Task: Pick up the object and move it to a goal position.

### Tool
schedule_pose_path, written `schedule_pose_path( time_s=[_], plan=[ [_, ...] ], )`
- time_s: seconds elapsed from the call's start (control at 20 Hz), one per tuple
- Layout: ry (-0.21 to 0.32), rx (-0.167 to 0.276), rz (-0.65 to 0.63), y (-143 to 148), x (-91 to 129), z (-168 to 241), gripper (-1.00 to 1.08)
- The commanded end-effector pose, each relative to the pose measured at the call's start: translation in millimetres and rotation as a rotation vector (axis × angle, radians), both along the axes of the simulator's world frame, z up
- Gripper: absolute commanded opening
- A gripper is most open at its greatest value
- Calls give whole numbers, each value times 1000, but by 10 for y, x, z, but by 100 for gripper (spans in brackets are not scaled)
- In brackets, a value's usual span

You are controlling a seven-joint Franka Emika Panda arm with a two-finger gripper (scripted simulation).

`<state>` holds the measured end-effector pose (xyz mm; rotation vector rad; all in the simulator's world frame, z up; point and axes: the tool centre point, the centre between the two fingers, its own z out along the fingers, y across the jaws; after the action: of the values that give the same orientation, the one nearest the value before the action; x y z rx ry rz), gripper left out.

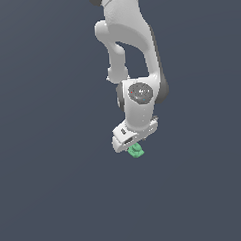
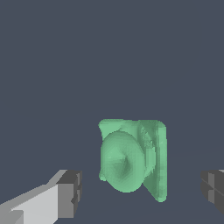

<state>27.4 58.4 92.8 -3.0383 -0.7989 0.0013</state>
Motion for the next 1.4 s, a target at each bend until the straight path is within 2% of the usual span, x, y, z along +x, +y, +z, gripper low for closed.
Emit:
schedule_pose_path(
  time_s=[0.0,0.55,0.8,0.85,1.35],
  plan=[
    [0,0,0,-1,1,-2,100],
    [-1,0,5,2,-10,-444,100],
    [-1,0,6,5,3,-504,100],
    [-1,0,6,5,3,-504,-100],
    [-2,0,5,-1,8,-498,-100]
  ],
)
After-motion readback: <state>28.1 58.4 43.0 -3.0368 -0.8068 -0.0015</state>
